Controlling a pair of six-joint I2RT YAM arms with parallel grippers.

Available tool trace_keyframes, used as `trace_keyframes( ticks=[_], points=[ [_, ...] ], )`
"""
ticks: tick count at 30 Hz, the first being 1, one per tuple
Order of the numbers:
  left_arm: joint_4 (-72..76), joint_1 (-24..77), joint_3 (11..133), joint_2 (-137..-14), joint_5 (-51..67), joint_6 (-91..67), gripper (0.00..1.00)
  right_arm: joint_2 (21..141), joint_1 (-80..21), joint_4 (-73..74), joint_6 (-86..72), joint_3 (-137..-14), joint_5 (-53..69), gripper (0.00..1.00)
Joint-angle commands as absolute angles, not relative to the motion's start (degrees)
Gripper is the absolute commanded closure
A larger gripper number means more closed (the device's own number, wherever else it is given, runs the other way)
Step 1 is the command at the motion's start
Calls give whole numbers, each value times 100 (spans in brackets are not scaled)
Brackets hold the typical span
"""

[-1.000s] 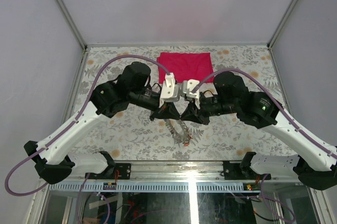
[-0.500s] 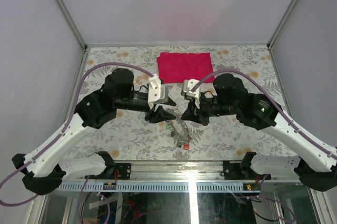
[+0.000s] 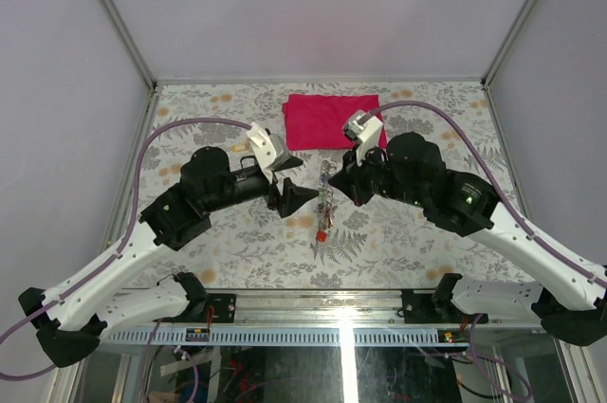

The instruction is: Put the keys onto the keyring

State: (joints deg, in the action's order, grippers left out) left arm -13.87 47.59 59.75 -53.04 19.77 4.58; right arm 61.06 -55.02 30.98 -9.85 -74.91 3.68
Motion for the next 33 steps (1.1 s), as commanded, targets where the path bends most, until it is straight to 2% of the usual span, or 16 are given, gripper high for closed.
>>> trace_keyframes(
  ticks=[1,6,17,21,33],
  points=[
    [-475,4790,5746,-5177,1279,239,26,6263,-5489,2355,-2112,-7680,-822,100],
    [-74,4790,5496,-5230,1195,321,22,6336,-5465,2250,-2692,-7725,-1172,100],
    [91,4857,5509,-5702,1453,501,20,6319,-5459,2218,-3108,-7774,-1236,100],
    [33,4891,5503,-5827,1394,552,25,6295,-5464,2168,-3164,-7769,-1194,100],
    [-341,4917,5580,-5995,1382,690,48,6075,-5461,1946,-3195,-7605,-1136,100]
  ],
)
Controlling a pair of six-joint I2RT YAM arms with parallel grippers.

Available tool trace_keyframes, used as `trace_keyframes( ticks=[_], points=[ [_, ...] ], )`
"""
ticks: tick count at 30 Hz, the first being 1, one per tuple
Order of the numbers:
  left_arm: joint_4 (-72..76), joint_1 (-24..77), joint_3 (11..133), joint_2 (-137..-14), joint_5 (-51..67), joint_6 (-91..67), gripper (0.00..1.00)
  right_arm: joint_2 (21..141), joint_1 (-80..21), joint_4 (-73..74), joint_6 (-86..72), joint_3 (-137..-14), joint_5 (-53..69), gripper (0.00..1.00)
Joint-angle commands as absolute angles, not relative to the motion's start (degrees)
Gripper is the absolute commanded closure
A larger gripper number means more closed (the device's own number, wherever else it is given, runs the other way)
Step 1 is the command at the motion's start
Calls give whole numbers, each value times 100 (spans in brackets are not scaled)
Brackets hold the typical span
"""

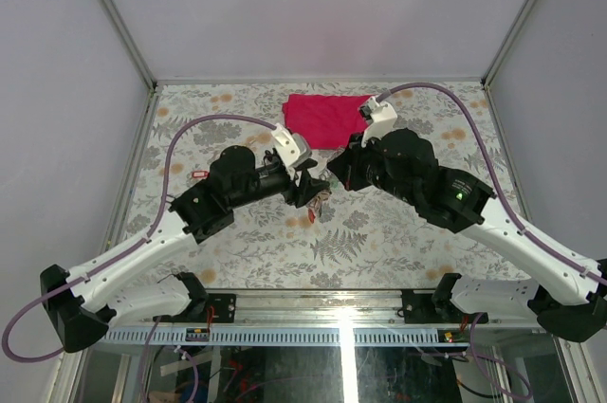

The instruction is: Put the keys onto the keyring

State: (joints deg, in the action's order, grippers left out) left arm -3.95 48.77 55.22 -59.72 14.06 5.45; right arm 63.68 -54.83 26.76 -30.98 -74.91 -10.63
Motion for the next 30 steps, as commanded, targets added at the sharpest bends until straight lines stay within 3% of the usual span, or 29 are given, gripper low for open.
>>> trace_keyframes(
  ticks=[1,7,15,30],
  points=[
    [-378,4920,5600,-6009,1387,707,51,6060,-5459,1944,-3178,-7607,-1130,100],
    [-537,4913,5668,-6043,1395,756,76,5962,-5464,1947,-3054,-7590,-964,100],
    [-738,4913,5790,-6019,1354,860,100,5877,-5464,2282,-2707,-7713,-892,100],
    [-1530,4908,6422,-6257,1516,982,100,6098,-5465,3185,-1862,-8159,-1173,100]
  ],
)
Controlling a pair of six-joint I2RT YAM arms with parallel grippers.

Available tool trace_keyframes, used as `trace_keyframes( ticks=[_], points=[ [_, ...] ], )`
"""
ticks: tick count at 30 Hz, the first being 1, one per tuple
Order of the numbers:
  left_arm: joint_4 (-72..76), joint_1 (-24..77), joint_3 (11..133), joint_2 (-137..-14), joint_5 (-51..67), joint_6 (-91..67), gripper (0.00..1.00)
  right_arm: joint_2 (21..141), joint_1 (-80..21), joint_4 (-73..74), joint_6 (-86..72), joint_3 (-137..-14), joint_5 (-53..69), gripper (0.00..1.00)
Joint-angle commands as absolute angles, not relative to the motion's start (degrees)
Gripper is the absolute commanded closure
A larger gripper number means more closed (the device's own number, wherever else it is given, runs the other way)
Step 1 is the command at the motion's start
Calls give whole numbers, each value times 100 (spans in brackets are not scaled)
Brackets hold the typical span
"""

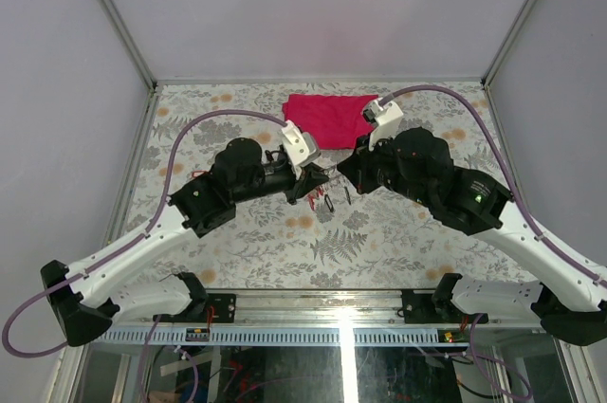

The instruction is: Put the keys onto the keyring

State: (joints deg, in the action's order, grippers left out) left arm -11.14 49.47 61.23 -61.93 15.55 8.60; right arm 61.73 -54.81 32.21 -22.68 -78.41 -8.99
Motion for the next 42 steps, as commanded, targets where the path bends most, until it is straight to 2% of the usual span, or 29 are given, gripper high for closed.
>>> trace_keyframes(
  ticks=[1,28,34,42],
  points=[
    [-1563,4914,6457,-6284,1544,981,100,6099,-5467,3157,-1829,-8147,-1197,100],
    [-1841,4922,6728,-6341,2290,1186,100,5181,-5463,-252,-931,-5601,-1667,100],
    [-1956,4923,6797,-6356,2270,1226,100,5188,-5463,-479,-611,-5365,-1876,100],
    [-2109,4928,6851,-6354,2204,1292,100,5310,-5463,217,-216,-5772,-2051,100]
  ],
)
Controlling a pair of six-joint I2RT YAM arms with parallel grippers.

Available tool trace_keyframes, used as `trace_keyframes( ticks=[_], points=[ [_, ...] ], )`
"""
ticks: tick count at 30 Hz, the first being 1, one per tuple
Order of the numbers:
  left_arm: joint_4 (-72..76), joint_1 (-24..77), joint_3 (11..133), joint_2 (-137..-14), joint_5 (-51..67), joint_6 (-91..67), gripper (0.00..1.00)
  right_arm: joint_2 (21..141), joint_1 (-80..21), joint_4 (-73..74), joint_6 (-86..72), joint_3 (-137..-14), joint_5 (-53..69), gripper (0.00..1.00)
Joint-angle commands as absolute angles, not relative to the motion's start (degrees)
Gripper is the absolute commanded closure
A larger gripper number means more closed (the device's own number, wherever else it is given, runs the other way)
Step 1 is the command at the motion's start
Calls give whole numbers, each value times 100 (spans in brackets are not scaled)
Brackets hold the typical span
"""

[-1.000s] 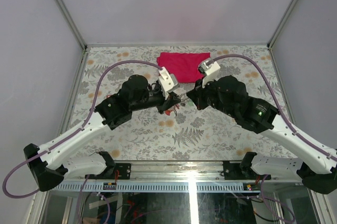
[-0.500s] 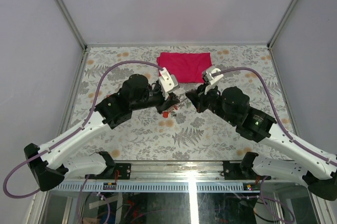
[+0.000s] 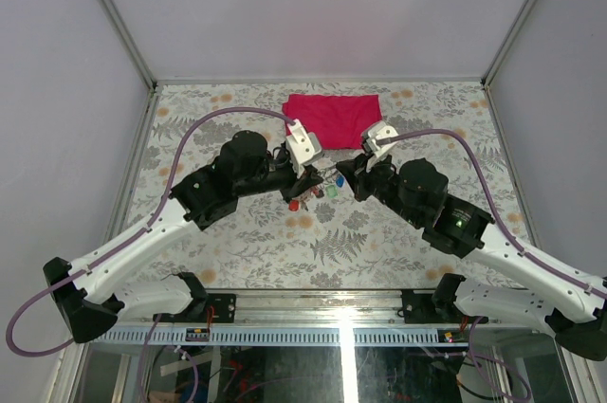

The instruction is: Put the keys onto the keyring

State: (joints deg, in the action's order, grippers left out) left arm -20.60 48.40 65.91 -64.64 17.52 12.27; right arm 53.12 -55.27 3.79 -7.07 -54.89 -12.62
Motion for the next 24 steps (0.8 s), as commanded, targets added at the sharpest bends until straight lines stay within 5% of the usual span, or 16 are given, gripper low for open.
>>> trace_keyframes(
  ticks=[1,24],
  points=[
    [-2109,4928,6853,-6352,2221,1296,100,5270,-5463,148,-179,-5694,-2075,100],
    [-2206,4922,6897,-6352,2252,1354,100,5382,-5458,865,-544,-6190,-727,100]
  ],
)
